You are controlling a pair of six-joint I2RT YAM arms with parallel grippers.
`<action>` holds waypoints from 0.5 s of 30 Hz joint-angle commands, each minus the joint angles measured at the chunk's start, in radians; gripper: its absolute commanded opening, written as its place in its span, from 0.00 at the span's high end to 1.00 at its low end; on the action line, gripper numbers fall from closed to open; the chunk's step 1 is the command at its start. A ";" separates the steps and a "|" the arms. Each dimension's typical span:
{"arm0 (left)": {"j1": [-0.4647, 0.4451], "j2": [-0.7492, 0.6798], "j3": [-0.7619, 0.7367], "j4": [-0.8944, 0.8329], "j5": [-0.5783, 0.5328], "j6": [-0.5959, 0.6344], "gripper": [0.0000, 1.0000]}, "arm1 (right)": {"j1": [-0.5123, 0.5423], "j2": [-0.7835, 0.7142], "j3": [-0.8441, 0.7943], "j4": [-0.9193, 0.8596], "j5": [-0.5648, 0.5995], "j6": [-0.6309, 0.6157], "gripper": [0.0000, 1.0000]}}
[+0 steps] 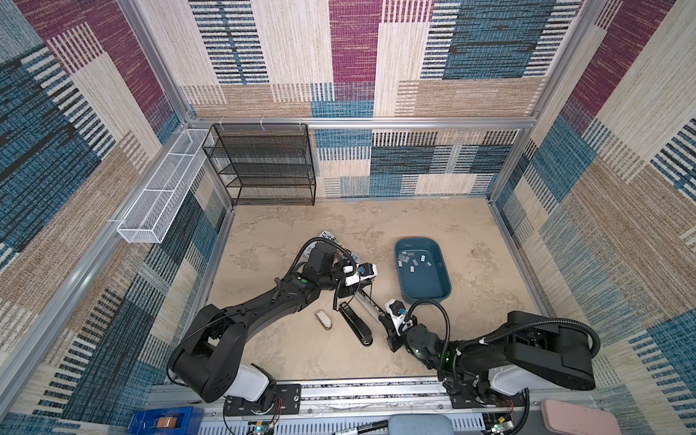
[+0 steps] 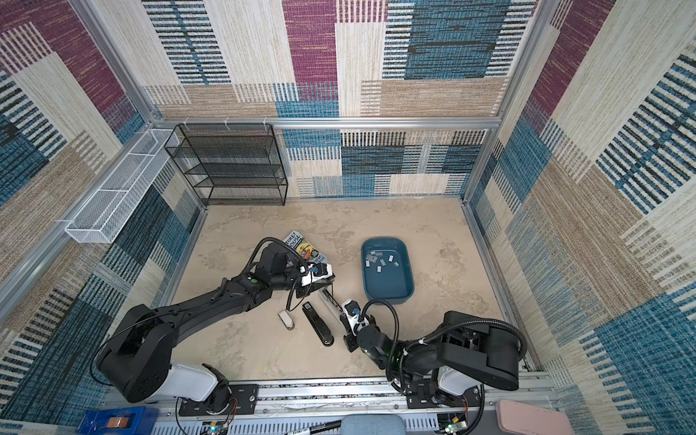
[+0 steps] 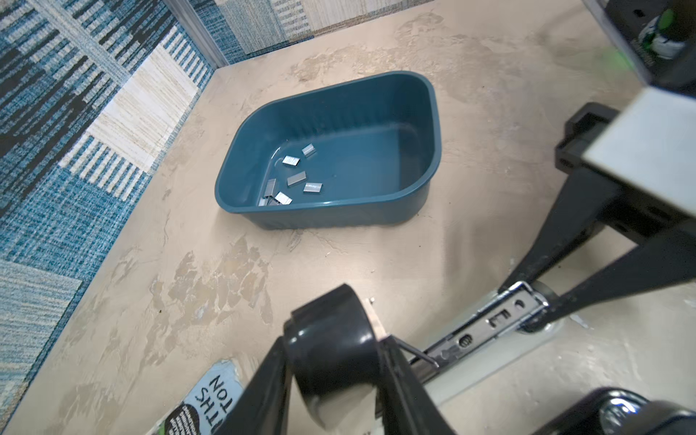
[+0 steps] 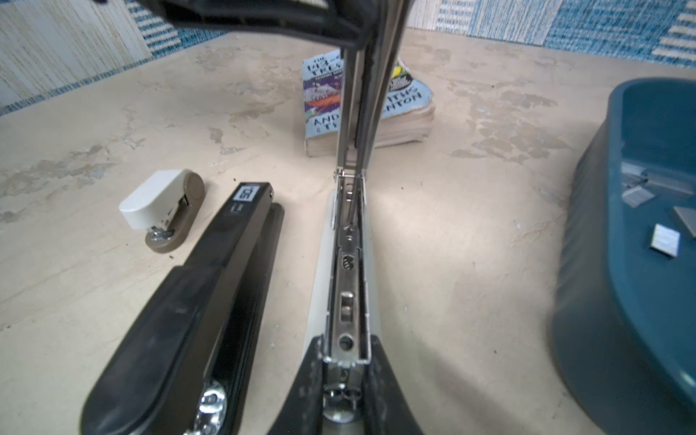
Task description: Load the staples into the stapler
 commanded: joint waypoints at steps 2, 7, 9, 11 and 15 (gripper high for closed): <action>0.003 0.031 -0.008 0.240 -0.073 -0.069 0.60 | 0.027 0.030 -0.006 0.021 -0.023 0.039 1.00; 0.004 0.053 -0.017 0.262 -0.122 -0.074 0.60 | 0.036 0.072 -0.006 0.029 -0.016 0.083 1.00; 0.007 0.058 -0.016 0.260 -0.141 -0.076 0.60 | 0.038 0.094 -0.004 0.027 -0.015 0.101 1.00; 0.021 0.066 -0.014 0.261 -0.152 -0.083 0.60 | 0.042 0.113 0.000 0.018 -0.010 0.127 1.00; 0.065 0.082 -0.016 0.273 -0.161 -0.135 0.59 | 0.070 0.143 0.003 -0.010 0.032 0.187 1.00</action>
